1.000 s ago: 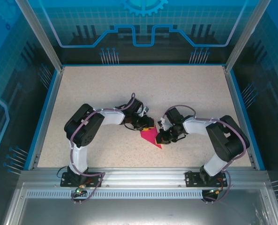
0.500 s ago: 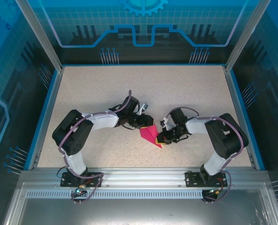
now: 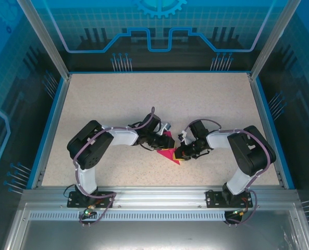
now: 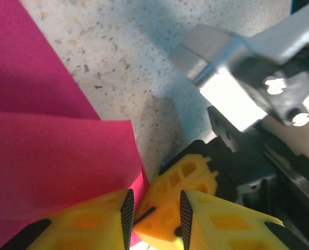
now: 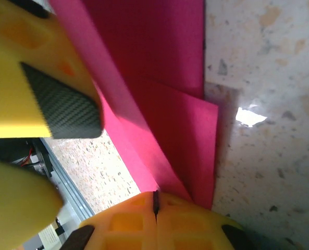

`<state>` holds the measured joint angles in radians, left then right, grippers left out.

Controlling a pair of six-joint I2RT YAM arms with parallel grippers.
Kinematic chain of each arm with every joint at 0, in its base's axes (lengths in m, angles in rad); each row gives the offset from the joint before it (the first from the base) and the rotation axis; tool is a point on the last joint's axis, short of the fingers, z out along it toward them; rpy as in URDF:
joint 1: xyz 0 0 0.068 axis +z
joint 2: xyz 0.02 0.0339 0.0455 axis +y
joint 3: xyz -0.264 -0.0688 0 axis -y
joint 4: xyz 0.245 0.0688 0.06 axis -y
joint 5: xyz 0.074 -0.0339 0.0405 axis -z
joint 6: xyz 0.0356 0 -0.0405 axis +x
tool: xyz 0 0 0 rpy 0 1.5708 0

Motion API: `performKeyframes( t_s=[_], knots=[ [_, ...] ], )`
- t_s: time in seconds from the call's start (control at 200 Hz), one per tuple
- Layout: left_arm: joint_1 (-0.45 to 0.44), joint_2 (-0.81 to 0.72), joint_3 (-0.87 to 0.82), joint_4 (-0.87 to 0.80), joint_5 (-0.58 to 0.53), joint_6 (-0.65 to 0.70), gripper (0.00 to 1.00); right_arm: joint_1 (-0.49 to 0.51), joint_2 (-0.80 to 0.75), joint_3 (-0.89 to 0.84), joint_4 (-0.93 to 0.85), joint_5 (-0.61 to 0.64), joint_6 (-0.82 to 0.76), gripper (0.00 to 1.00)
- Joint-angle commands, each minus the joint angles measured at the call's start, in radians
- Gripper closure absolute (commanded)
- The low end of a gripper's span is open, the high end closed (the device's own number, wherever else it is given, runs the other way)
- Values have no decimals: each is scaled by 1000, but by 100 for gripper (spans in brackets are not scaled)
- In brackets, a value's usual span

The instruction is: Fold a paper plane with a square sheet of paper (fold left side to right side)

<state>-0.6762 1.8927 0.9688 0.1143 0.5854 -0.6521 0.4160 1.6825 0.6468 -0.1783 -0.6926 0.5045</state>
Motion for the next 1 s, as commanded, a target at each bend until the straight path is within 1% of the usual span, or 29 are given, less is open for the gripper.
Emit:
performKeyframes(
  t_s=[0.0,0.13,0.265,0.42,0.555,0.815,0.995],
  knots=[
    [-4,25,31,-28,36,14,68,-6,50,-29,-36,116,-11,100],
    [-3,47,47,-60,28,22,68,-4,49,-24,-49,125,-13,100],
    [6,62,63,-110,-9,46,68,-5,46,-24,-65,142,-14,100],
    [25,78,78,-171,-62,92,72,-5,41,-20,-88,162,-21,100],
    [46,92,77,-179,-90,116,74,-5,32,-20,-107,179,-27,100],
    [123,95,75,-174,-124,170,76,-5,18,-26,-126,194,-33,100],
    [195,112,104,-181,-134,215,76,-5,7,-40,-128,193,-31,100]
  ],
)
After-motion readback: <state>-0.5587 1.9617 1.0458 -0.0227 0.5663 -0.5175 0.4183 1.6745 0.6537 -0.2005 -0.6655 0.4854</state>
